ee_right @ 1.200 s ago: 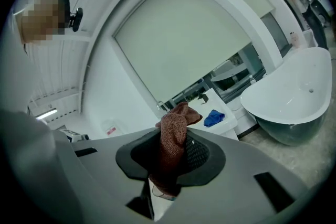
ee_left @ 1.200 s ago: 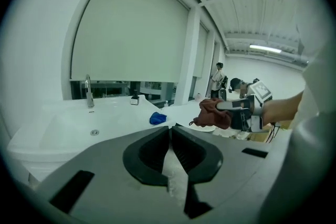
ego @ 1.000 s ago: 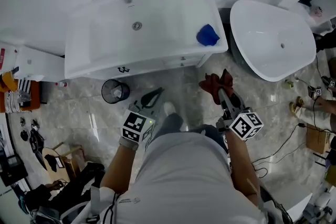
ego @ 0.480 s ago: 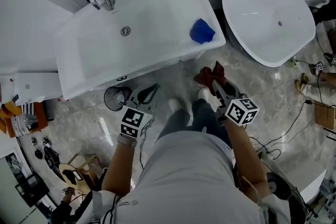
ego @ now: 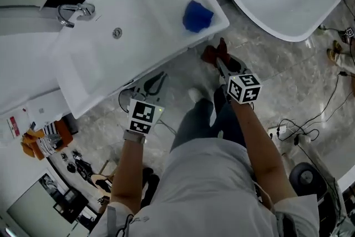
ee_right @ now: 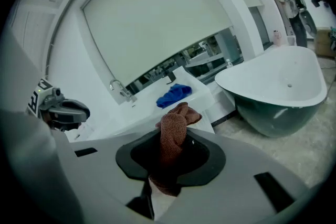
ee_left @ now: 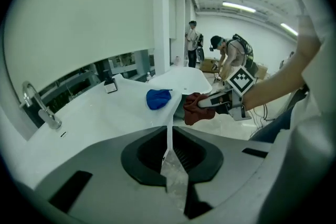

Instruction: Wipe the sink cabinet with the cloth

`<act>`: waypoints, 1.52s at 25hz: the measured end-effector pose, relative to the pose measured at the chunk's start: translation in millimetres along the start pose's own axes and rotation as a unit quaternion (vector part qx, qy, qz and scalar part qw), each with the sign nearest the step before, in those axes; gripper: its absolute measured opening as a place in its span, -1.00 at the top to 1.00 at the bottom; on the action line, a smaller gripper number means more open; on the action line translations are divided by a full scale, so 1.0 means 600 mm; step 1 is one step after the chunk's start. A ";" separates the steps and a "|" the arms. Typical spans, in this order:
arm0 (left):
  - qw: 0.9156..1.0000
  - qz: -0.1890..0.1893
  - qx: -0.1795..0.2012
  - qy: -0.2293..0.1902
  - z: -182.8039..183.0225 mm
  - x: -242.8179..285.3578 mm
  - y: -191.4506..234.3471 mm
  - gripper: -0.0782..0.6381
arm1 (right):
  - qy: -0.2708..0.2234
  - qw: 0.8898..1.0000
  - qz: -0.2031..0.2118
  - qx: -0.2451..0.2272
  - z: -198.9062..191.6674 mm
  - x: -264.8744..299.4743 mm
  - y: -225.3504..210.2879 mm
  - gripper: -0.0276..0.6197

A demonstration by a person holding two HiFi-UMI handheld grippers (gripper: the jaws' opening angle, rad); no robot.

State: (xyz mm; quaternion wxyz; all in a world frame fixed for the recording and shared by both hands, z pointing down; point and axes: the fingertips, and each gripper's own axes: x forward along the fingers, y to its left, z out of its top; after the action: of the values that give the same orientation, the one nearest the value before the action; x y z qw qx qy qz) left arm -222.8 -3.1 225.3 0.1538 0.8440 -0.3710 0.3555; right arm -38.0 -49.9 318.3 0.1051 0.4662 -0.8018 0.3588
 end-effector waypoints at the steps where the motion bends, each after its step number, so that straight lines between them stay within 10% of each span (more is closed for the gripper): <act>1: 1.000 -0.003 0.014 0.012 -0.002 0.015 0.001 0.74 | -0.006 1.000 -0.008 0.008 -0.007 0.011 -0.011 0.63; 9: 0.982 -0.022 0.155 0.102 -0.038 0.110 0.014 0.59 | -0.052 0.997 -0.052 0.028 -0.057 0.095 -0.073 0.63; 24: 0.942 0.013 0.279 0.184 -0.094 0.220 0.072 0.30 | -0.079 0.994 -0.048 -0.051 -0.095 0.207 -0.104 0.63; 32: 0.939 0.033 0.303 0.160 -0.103 0.258 0.080 0.05 | -0.083 0.994 -0.044 -0.063 -0.091 0.263 -0.107 0.63; 38: 0.952 0.035 0.255 0.163 -0.112 0.287 0.095 -0.06 | -0.070 0.995 -0.039 -0.065 -0.089 0.289 -0.128 0.63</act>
State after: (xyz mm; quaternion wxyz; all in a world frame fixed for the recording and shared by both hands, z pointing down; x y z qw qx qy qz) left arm -216.1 -95.9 395.2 -0.0210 0.7721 -0.2676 0.5761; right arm -78.0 -154.3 480.9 0.0923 0.5133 -0.8100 0.2682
